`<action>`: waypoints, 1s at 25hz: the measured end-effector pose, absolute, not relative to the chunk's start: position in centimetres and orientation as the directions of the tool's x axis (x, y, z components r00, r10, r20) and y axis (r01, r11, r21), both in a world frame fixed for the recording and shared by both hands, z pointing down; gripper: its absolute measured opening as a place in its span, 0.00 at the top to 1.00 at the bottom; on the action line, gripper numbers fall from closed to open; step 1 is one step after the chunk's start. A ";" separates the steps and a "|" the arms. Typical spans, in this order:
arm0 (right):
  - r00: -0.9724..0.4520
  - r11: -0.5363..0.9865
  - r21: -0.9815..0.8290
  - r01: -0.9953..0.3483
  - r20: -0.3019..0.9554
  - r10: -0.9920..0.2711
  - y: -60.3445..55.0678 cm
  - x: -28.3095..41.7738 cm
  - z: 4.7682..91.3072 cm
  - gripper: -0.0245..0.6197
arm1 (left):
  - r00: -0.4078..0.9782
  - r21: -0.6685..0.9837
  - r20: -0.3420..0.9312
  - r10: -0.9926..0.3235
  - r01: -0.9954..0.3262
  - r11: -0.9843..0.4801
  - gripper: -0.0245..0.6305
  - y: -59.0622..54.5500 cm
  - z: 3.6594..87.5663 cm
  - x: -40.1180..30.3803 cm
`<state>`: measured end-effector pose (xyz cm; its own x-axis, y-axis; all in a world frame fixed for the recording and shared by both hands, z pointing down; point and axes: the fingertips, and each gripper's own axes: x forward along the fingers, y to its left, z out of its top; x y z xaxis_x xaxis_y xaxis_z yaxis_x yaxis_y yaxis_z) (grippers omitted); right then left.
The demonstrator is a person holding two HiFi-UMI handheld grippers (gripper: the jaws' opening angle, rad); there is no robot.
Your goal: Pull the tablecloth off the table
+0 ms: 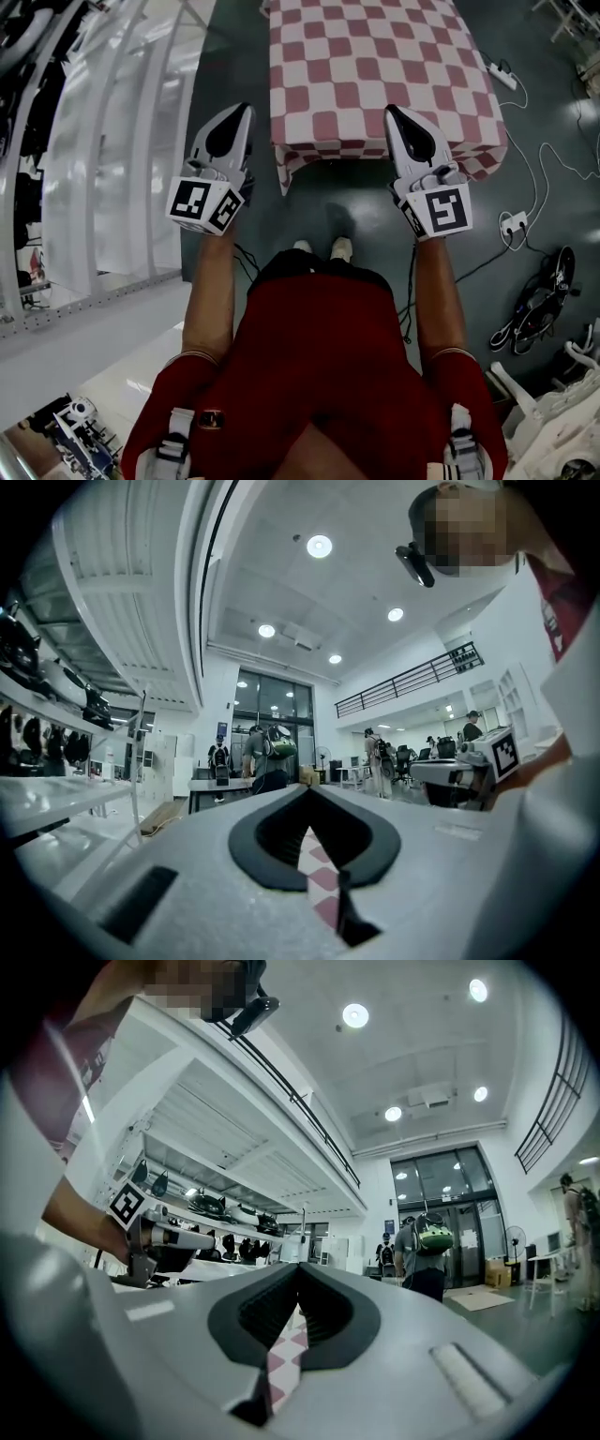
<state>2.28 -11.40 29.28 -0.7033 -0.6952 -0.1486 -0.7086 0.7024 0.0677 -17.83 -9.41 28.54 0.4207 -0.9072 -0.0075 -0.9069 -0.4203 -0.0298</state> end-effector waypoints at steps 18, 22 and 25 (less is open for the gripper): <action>-0.708 0.700 0.105 -0.706 -0.086 -0.701 -22.1 -1.7 30.6 0.95 | 0.376 0.019 0.077 -0.923 -0.926 -0.376 0.96 -23.0 34.7 -22.5; -0.700 0.692 0.111 -0.713 -0.070 -0.711 -25.0 -3.3 31.3 0.95 | 0.377 0.039 0.115 -0.919 -0.926 -0.375 0.96 -26.5 37.0 -24.4; -0.695 0.687 0.110 -0.718 -0.059 -0.717 -26.9 -4.8 32.0 0.95 | 0.374 0.058 0.149 -0.915 -0.927 -0.370 0.96 -28.9 39.2 -26.1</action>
<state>-4.75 -26.92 32.00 -0.6946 -0.7170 -0.0588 -0.7184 0.6869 0.1101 -26.08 -28.94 39.19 0.3743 -0.9153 0.1489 -0.9273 -0.3697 0.0582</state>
